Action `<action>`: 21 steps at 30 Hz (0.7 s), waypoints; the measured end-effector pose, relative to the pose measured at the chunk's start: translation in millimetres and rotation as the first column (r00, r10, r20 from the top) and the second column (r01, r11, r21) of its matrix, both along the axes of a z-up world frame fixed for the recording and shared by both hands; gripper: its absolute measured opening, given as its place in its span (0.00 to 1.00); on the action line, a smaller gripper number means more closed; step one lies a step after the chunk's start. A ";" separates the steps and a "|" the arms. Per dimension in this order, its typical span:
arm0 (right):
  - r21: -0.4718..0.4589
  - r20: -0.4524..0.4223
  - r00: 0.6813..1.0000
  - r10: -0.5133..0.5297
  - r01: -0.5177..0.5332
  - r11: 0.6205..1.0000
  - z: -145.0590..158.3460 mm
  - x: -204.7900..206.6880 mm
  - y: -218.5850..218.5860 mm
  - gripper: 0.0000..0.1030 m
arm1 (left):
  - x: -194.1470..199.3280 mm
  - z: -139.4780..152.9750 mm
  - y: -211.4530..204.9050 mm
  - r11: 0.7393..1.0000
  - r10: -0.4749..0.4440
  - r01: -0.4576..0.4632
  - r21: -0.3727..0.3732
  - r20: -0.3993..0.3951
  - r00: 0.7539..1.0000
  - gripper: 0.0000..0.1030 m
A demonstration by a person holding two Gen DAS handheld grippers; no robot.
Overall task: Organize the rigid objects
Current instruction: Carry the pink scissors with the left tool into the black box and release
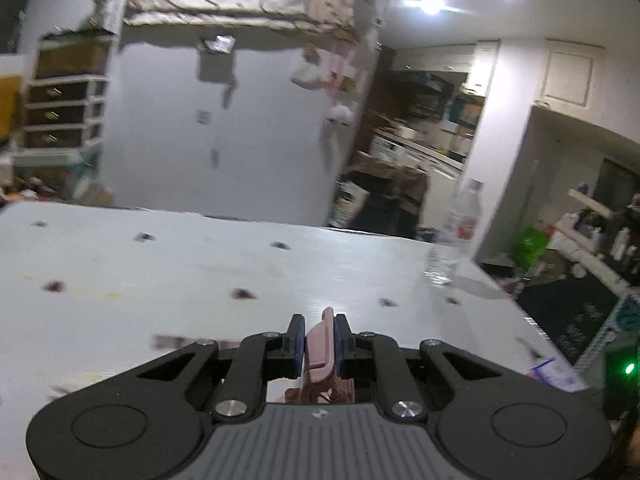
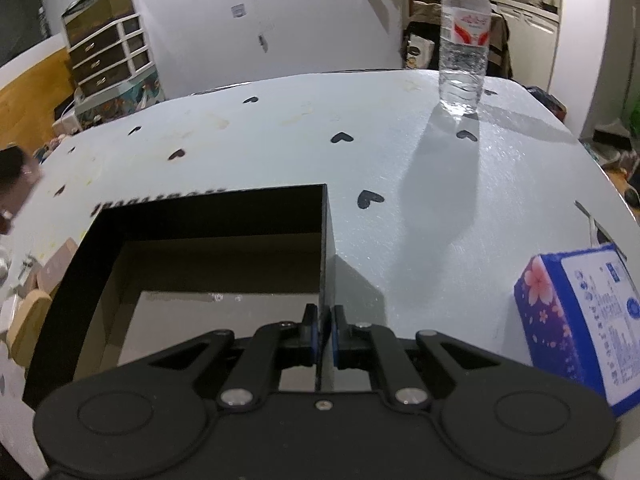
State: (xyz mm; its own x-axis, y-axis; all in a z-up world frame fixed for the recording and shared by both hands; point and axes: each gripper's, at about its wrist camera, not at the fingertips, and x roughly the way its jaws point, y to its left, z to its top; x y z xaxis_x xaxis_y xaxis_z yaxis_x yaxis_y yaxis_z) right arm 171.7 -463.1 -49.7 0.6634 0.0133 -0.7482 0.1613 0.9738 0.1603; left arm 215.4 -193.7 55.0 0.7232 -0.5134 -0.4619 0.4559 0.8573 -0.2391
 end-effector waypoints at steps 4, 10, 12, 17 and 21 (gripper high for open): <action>0.006 0.004 0.999 -0.036 0.036 0.999 -0.9 -3.1 2.0 0.06 | 12.2 -10.0 -40.1 0.998 -0.050 0.045 -0.046 -0.102 0.994 0.15; -0.001 0.010 0.999 -0.047 0.047 0.999 -1.2 -7.7 4.8 0.06 | 28.1 -47.5 -86.4 0.991 -0.112 0.086 -0.101 -0.296 0.948 0.15; 0.008 0.012 0.998 -0.054 0.054 0.998 -1.3 -8.2 4.2 0.07 | 30.9 -60.2 -101.7 0.990 -0.128 0.098 -0.103 -0.345 0.930 0.15; 0.017 0.017 0.997 -0.074 0.073 0.997 -2.1 -9.4 3.1 0.07 | 40.2 -86.1 -129.6 0.987 -0.144 0.103 -0.120 -0.413 0.899 0.15; 0.027 0.017 0.996 -0.082 0.082 0.996 -2.7 -10.8 2.3 0.07 | 49.1 -94.6 -138.2 0.986 -0.134 0.076 -0.148 -0.435 0.890 0.15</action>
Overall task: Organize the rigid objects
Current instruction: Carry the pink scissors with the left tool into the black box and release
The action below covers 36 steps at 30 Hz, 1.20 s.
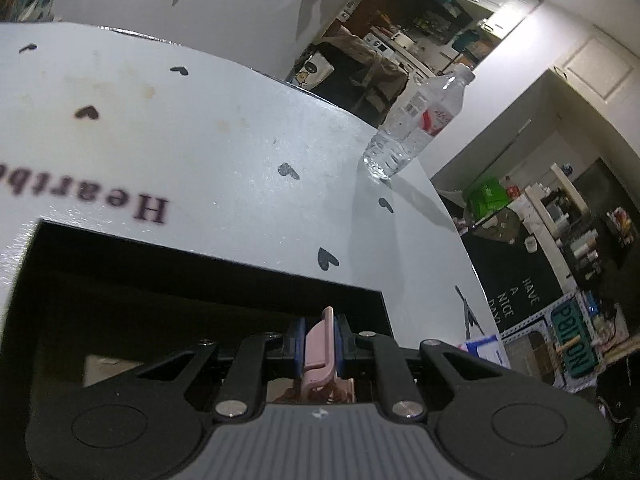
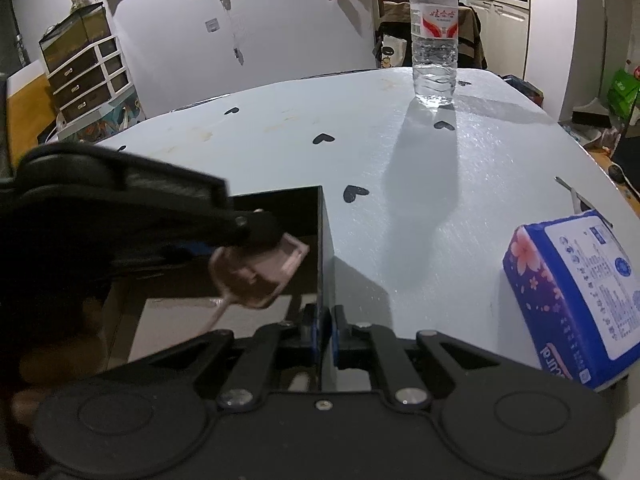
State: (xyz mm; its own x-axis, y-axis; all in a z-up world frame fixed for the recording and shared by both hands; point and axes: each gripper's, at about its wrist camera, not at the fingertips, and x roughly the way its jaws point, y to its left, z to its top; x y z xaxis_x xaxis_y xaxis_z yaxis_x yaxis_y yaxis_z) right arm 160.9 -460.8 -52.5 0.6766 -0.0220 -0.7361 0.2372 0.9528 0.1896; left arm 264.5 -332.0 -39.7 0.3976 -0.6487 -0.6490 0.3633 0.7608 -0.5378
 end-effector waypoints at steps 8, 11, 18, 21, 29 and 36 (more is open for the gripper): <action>0.010 0.005 1.000 -0.010 0.010 1.000 -1.6 -0.9 -1.7 0.08 | 6.2 -8.5 -4.4 0.997 -0.011 0.008 -0.072 -0.049 0.999 0.37; 0.010 0.013 1.000 -0.016 0.016 1.000 -2.6 -2.4 -1.6 0.08 | 1.4 -3.0 -2.1 0.998 -0.016 0.014 -0.065 -0.016 1.000 0.53; 0.012 0.024 0.999 -0.022 0.022 1.000 -3.1 -5.9 -0.1 0.08 | -8.8 11.2 8.7 0.998 -0.039 0.041 -0.039 0.052 0.998 0.65; 0.007 0.029 0.999 -0.020 0.020 1.000 -3.7 -6.7 0.3 0.08 | -14.8 19.5 15.9 0.998 -0.055 0.058 -0.036 0.078 0.995 0.72; 0.017 0.044 0.999 -0.031 0.030 0.999 -4.0 -10.3 0.7 0.08 | -43.6 53.2 47.5 1.000 -0.027 0.030 -0.008 0.254 0.967 1.00; 0.014 0.050 0.998 -0.031 0.030 0.999 -4.0 -10.8 1.1 0.09 | -65.2 73.7 82.3 0.995 0.048 -0.077 0.062 0.384 0.922 1.00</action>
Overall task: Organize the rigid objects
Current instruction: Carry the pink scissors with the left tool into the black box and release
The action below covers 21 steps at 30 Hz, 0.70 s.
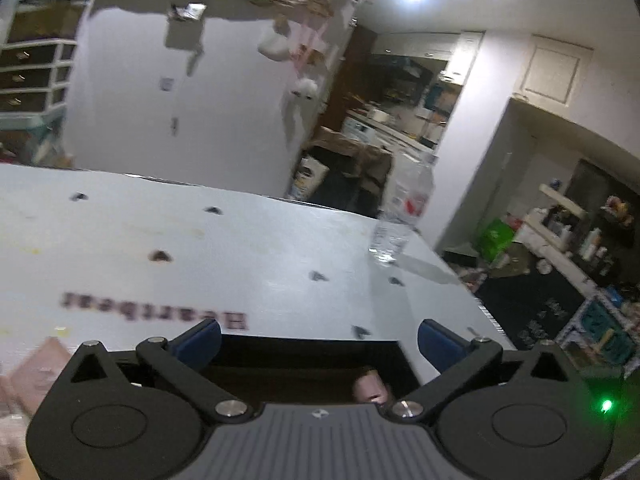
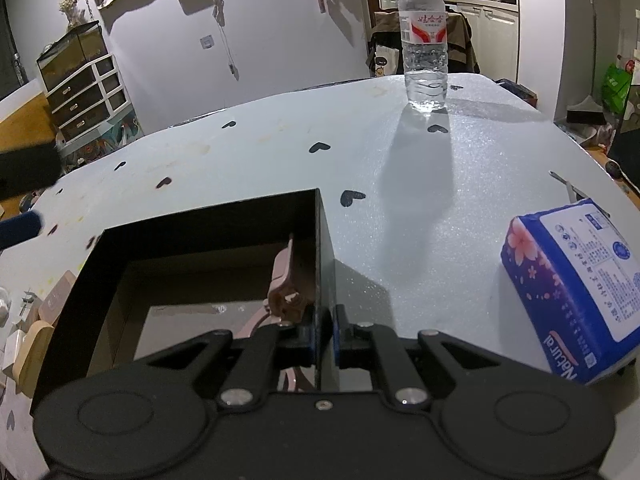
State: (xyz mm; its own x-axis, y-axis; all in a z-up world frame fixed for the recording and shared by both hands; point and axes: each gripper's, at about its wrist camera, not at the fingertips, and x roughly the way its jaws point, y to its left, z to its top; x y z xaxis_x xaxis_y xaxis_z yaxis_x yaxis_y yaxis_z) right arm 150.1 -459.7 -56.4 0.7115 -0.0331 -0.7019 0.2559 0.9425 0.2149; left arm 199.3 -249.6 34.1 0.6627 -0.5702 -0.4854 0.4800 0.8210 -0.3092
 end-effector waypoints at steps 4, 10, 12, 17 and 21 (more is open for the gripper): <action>-0.001 0.007 1.000 0.005 -0.005 1.000 -0.2 -0.6 -0.5 0.09 | -2.7 2.8 24.0 0.998 0.050 -0.051 0.031 0.027 0.998 1.00; 0.000 0.012 1.000 0.011 -0.011 1.000 -0.6 -2.0 -0.8 0.09 | -7.0 -6.2 62.0 0.977 0.166 -0.175 0.122 0.080 0.983 1.00; -0.001 0.013 1.000 0.014 -0.014 1.000 -0.8 -2.1 -0.6 0.09 | -8.4 -14.0 76.6 0.965 0.206 -0.216 0.150 0.083 0.975 1.00; -0.005 0.014 1.000 0.016 -0.016 1.000 -0.5 -1.7 -0.5 0.09 | -17.1 -34.7 110.5 0.940 0.257 -0.275 0.202 0.113 0.960 1.00; -0.017 0.018 1.000 0.017 -0.017 1.000 -0.7 -2.7 1.2 0.10 | -21.1 -47.2 124.0 0.920 0.287 -0.306 0.246 0.111 0.951 1.00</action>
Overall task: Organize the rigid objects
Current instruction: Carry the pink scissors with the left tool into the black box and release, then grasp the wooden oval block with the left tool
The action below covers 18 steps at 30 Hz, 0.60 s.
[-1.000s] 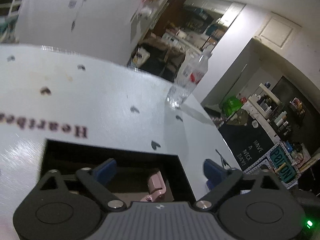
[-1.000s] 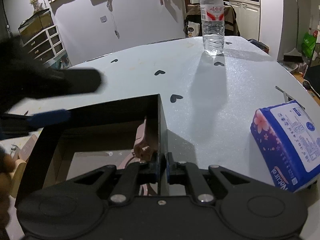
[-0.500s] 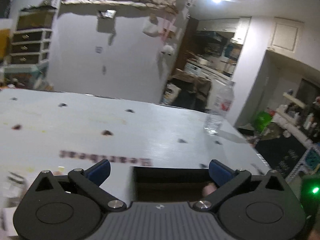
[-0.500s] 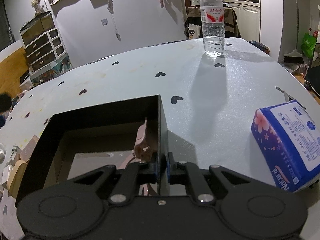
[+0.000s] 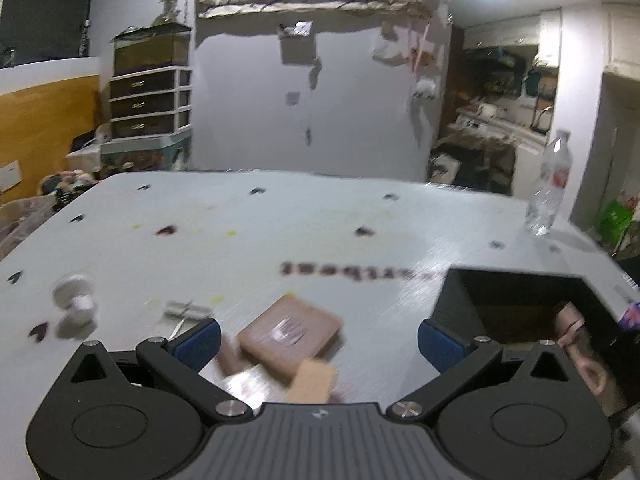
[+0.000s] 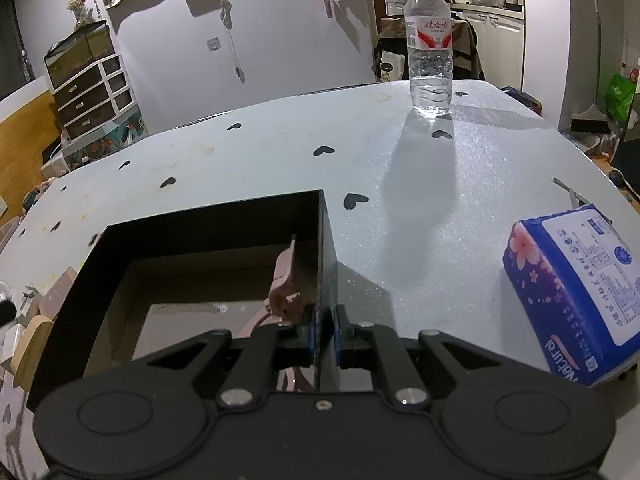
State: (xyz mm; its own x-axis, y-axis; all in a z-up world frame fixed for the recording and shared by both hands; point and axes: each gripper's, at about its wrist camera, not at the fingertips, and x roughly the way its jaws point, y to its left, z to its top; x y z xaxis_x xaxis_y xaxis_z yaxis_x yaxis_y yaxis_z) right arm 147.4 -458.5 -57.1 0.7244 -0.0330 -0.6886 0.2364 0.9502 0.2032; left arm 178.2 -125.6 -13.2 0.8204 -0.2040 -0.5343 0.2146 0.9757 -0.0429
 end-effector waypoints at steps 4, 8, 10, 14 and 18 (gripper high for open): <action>0.002 0.003 1.000 -0.003 0.003 1.000 -0.5 -1.2 0.8 0.10 | -4.8 -9.3 4.5 1.000 0.007 -0.006 0.016 -0.020 1.000 1.00; 0.001 0.002 1.000 -0.003 0.003 1.000 -0.7 -1.0 1.2 0.10 | -2.6 -18.2 4.4 1.000 0.010 -0.009 0.007 -0.050 0.999 0.81; 0.002 0.003 1.000 -0.004 0.004 1.000 -0.7 -1.1 0.7 0.10 | -0.9 -22.9 3.4 1.000 -0.013 0.013 0.002 -0.075 0.997 0.60; 0.006 0.004 1.000 -0.004 0.004 1.000 -1.0 -1.1 0.8 0.10 | -0.1 -30.2 -3.6 0.998 -0.039 0.043 0.045 -0.089 0.995 0.29; 0.004 0.003 1.000 -0.004 0.004 1.000 -1.1 -0.9 0.6 0.10 | -12.8 -33.5 -13.9 0.979 -0.130 0.134 0.152 -0.040 0.991 0.24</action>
State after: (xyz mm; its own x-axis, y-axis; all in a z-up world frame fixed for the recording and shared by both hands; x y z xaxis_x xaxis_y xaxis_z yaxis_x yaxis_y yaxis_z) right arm 146.5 -457.8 -58.2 0.7265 -0.0330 -0.6864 0.2397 0.9483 0.2080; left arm 165.4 -139.5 -46.7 0.7750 -0.2227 -0.5914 0.3429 0.9343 0.0975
